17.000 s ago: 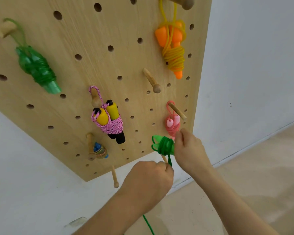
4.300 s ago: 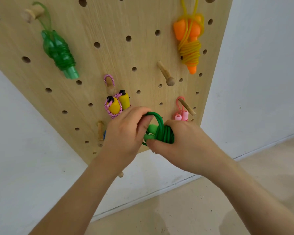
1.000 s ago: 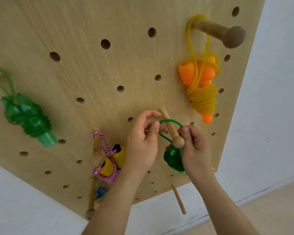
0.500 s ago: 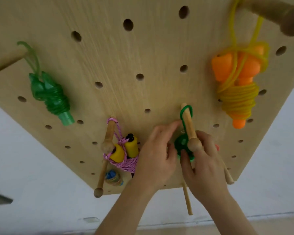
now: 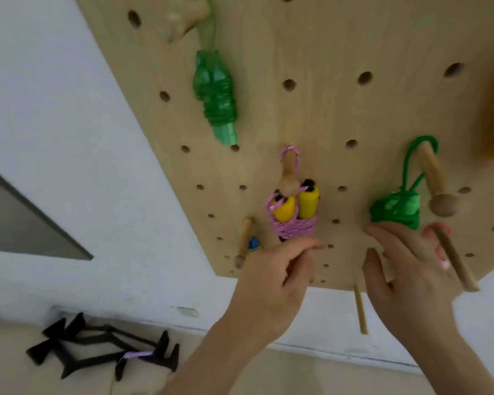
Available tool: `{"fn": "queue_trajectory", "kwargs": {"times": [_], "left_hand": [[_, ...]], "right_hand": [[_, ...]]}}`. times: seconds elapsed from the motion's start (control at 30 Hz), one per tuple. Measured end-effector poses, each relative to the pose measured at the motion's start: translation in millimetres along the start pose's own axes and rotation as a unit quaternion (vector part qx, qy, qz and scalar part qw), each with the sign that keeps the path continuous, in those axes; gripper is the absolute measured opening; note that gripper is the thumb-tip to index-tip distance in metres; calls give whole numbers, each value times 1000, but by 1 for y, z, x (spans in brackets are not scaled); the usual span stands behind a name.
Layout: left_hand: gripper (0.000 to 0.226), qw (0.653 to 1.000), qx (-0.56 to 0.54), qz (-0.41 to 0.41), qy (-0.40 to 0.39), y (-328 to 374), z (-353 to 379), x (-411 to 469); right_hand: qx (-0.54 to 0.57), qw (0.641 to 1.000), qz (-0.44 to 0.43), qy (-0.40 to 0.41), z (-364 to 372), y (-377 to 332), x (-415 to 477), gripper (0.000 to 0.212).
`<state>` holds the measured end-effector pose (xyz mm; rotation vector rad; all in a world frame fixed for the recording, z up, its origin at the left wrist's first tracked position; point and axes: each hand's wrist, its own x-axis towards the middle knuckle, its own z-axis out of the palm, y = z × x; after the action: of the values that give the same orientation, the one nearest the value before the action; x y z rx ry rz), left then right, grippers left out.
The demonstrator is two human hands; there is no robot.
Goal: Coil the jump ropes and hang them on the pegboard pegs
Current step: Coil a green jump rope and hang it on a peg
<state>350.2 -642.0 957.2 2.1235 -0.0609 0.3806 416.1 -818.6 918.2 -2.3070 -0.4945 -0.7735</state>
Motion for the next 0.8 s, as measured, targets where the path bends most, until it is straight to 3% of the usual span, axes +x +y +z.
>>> {"fn": "queue_trajectory", "kwargs": {"times": [0.1, 0.23, 0.47, 0.6, 0.8], "left_hand": [[23, 996, -21, -57, 59, -26, -42, -51], [24, 981, -33, -146, 121, -58, -106, -130], [23, 946, 36, -298, 127, -129, -214, -285], [23, 899, 105, -392, 166, -177, -255, -368], [30, 801, 88, -562, 184, -264, -269, -460]], "right_hand": [[79, 990, 38, -107, 16, -37, -16, 28], [90, 954, 25, -283, 45, -115, -44, 26], [32, 824, -118, -554, 120, -270, -123, 26], [-2, 744, -199, -638, 179, -337, -177, 31], [-3, 647, -244, -723, 277, -380, -267, 38]]}}
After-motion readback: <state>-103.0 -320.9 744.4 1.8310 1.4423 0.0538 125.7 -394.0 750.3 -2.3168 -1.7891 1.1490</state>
